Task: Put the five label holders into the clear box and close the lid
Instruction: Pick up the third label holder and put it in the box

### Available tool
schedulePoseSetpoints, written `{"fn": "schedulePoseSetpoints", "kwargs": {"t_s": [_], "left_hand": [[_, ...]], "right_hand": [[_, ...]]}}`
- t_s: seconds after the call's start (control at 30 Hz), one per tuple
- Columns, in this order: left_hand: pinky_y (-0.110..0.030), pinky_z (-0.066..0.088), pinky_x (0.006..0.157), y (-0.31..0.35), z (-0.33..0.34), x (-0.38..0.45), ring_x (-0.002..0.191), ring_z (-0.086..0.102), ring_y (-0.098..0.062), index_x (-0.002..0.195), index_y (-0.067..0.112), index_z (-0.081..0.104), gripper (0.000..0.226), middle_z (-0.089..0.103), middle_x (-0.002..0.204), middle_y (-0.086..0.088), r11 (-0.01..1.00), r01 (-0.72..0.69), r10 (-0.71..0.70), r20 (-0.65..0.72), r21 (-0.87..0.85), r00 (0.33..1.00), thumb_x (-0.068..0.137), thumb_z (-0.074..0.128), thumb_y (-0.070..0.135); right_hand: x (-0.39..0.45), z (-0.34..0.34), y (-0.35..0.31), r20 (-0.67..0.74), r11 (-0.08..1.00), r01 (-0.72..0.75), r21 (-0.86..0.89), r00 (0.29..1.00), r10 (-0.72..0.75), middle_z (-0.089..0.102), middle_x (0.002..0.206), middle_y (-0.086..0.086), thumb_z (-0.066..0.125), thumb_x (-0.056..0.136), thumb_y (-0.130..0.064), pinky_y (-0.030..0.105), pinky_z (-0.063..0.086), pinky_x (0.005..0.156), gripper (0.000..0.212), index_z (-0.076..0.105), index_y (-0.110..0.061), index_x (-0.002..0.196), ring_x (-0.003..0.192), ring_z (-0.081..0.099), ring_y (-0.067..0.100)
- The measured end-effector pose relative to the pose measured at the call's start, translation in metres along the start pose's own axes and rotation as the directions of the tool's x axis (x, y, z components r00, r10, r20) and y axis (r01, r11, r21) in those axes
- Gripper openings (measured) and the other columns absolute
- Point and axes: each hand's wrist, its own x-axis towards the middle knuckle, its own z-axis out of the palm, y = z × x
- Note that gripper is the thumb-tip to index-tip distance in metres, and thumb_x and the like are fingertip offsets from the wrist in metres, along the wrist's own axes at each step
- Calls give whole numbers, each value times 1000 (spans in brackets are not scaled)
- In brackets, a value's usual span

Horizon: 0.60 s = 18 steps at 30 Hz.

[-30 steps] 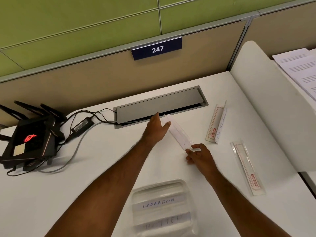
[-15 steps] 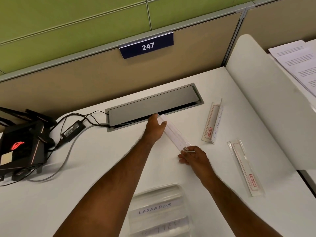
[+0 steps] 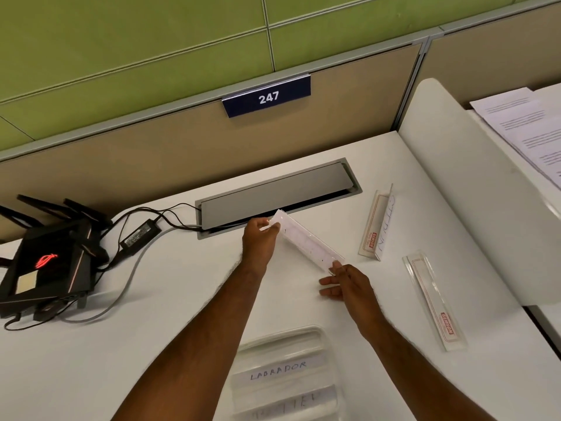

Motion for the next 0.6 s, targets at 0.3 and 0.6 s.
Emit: {"fn": "schedulePoseSetpoints", "kwargs": {"t_s": [0.3, 0.6], "left_hand": [[-18, 48, 69, -16, -45, -37, 97, 64, -11, 111, 22, 68, 31, 68, 113, 3, 984, 45, -52, -33, -174, 998, 83, 79, 15], [-22, 50, 78, -31, -88, -75, 101, 66, -12, 116, 22, 66, 40, 68, 117, 4, 959, 18, -29, -35, -283, 999, 80, 83, 13]], "right_hand": [[-18, -2, -21, 42, 995, -93, 27, 995, 92, 77, 104, 15, 41, 103, -50, 50, 58, 86, 53, 65, -4, 115, 88, 75, 38], [-44, 9, -30, 58, 1000, -8, 10, 998, 7, 77, 105, 11, 44, 100, -53, 50, 60, 82, 48, 47, -12, 127, 88, 76, 35]]}}
